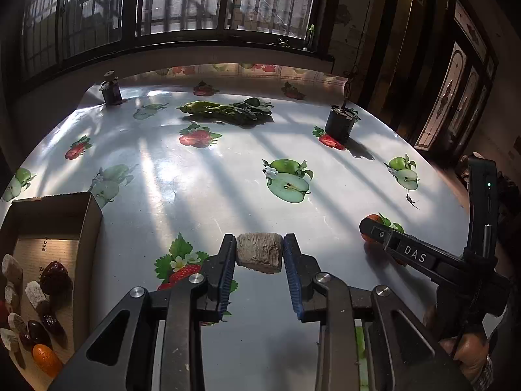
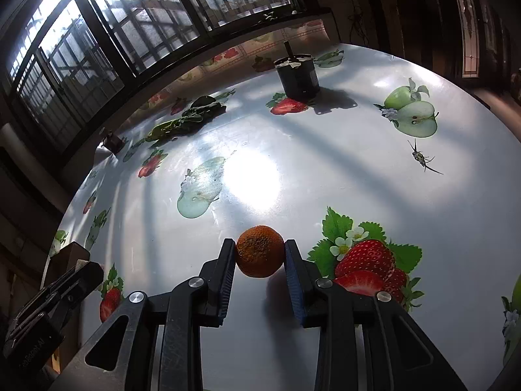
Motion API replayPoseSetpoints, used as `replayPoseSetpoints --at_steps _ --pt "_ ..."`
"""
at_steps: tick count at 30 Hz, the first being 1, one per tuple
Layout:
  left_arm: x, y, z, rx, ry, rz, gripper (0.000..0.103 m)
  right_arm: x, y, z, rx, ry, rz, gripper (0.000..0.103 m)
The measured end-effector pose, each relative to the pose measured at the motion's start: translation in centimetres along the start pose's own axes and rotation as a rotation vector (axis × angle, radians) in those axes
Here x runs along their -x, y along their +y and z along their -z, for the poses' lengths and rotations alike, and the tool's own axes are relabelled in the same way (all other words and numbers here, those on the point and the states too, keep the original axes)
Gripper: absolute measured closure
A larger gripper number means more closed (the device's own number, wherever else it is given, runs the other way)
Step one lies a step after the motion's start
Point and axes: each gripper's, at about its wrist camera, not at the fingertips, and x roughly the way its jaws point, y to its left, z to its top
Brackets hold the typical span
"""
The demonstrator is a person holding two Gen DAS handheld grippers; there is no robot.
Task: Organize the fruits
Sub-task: 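Carry bread cube and tangerine into the box and open both grippers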
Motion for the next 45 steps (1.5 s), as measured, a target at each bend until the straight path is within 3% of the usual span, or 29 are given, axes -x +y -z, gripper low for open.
replayPoseSetpoints --at_steps 8,12,16,23,28,36,45 --pt "5.2 4.6 2.9 0.085 0.006 -0.107 0.074 -0.1 0.2 0.8 -0.009 0.013 -0.018 0.071" --pt "7.1 6.8 4.0 0.111 -0.009 -0.166 0.074 0.6 2.0 1.4 0.081 -0.015 0.035 0.071" --pt "8.6 9.1 4.7 0.145 -0.026 -0.187 0.074 2.5 5.3 2.8 0.165 -0.015 0.009 0.071" --pt "12.0 14.9 5.9 0.253 -0.059 -0.216 0.074 6.1 13.9 5.6 0.319 -0.011 -0.132 0.071" --pt "14.1 20.8 7.7 0.358 -0.068 -0.305 0.074 6.5 20.9 8.2 0.428 0.045 -0.273 0.070" --pt "13.6 24.9 10.6 0.402 0.005 -0.376 0.074 3.2 28.8 14.6 0.595 0.196 -0.376 0.070" --pt "11.6 25.1 11.4 0.391 0.059 -0.376 0.074 2.1 31.1 19.1 0.721 0.258 -0.386 0.070"
